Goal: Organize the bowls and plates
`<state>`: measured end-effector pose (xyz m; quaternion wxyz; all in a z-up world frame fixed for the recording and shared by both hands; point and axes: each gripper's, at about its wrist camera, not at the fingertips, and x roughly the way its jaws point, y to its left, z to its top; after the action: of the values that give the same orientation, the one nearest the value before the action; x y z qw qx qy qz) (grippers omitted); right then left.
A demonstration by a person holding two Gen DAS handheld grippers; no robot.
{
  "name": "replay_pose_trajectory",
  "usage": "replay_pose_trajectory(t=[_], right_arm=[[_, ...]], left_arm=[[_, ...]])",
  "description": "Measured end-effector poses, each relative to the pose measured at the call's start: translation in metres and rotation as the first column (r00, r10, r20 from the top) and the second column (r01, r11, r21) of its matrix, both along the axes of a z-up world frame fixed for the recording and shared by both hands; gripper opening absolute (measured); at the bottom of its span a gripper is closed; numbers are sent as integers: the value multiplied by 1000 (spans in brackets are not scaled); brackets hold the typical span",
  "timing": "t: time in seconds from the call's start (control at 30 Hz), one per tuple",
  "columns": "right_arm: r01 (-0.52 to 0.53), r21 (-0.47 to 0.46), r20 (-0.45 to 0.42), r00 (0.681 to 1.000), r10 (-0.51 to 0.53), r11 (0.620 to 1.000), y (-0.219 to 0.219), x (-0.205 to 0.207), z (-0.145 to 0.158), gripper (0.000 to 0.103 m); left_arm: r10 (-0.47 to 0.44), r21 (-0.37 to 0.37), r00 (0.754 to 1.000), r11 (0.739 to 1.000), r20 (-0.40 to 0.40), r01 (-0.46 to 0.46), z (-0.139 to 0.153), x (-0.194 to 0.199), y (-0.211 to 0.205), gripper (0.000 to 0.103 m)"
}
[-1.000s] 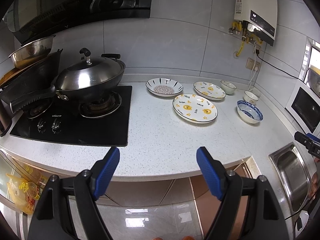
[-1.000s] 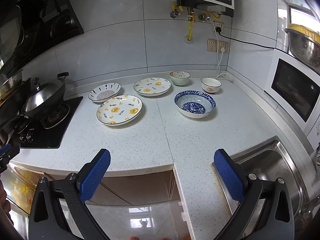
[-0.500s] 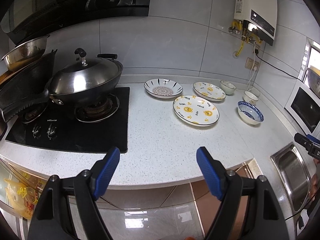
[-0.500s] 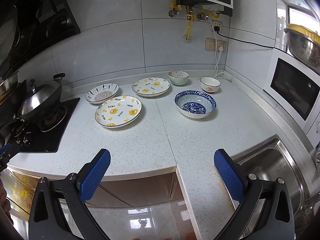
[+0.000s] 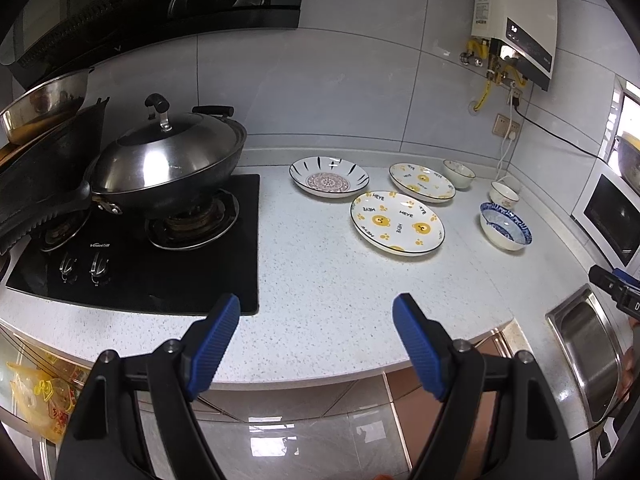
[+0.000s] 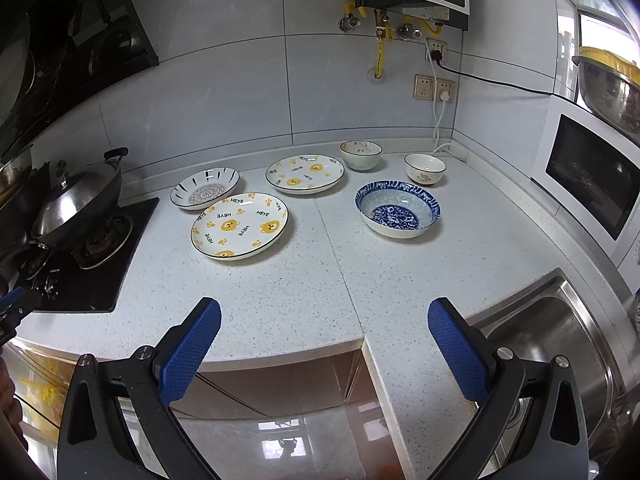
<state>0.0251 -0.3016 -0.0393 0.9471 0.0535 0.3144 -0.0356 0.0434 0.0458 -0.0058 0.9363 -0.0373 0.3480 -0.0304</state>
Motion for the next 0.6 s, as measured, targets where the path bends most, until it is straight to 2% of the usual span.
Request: replay_pose_trajectory(t=[0.43,0.6], right_arm=[[-6,3,-13,1000,6,1000,10,12,-3,102],[-56,12,-39,998,56,998,19,29,-10,102]], left_arm=[[-30,-4,999,1000,-16,30,-6,19,2,79],[-54,-50,997,997,-62,51,-18,42,-8,79]])
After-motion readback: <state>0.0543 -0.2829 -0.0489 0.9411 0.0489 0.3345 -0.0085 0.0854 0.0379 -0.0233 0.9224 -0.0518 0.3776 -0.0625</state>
